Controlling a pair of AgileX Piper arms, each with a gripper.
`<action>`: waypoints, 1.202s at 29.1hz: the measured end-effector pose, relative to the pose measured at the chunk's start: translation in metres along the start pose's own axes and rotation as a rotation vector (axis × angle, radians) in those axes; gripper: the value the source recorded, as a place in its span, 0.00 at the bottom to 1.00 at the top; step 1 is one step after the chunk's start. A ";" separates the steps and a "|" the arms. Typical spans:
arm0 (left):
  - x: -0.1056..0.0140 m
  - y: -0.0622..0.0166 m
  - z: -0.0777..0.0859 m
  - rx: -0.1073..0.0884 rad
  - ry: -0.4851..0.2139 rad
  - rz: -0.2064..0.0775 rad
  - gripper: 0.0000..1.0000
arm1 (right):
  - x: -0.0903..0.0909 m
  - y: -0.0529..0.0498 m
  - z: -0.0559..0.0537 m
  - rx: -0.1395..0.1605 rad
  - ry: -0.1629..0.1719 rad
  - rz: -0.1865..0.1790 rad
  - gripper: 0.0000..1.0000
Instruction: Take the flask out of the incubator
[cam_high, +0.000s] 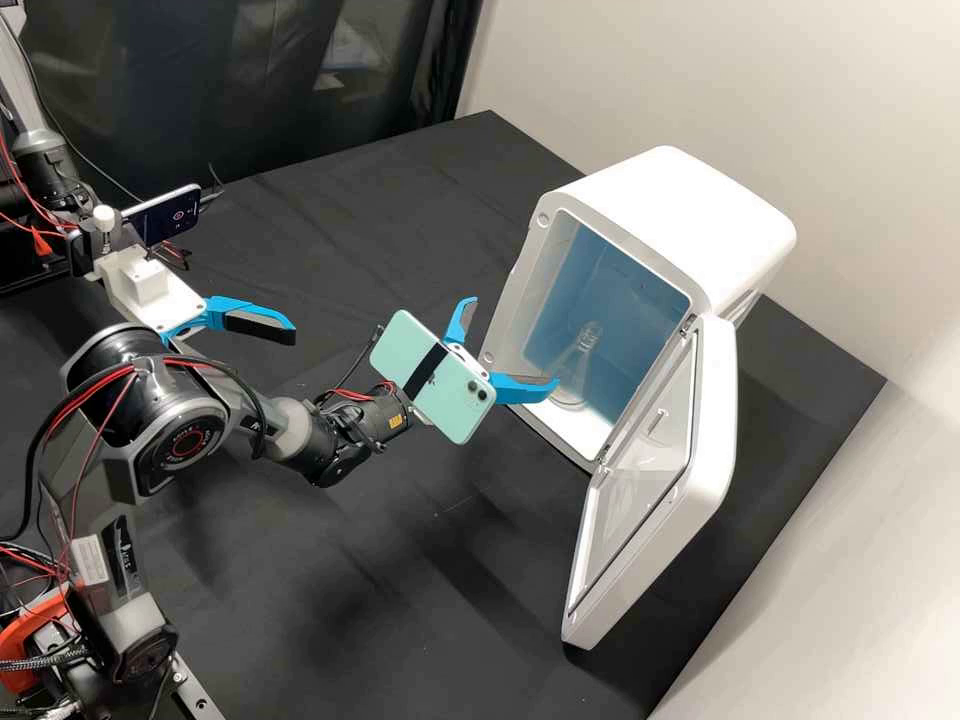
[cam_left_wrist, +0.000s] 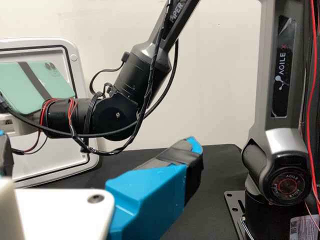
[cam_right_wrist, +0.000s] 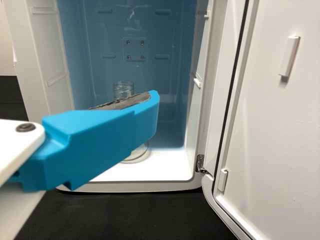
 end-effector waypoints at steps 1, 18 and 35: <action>0.000 0.0000 0.000 0.000 0.000 0.000 1.00 | 0.000 0.000 0.000 0.000 0.000 0.000 1.00; 0.003 -0.0112 -0.009 0.002 0.026 -0.035 1.00 | 0.000 0.000 0.000 0.000 0.000 0.000 1.00; 0.004 -0.0240 -0.074 -0.047 0.225 -0.076 1.00 | 0.000 0.000 0.000 0.000 0.000 0.000 1.00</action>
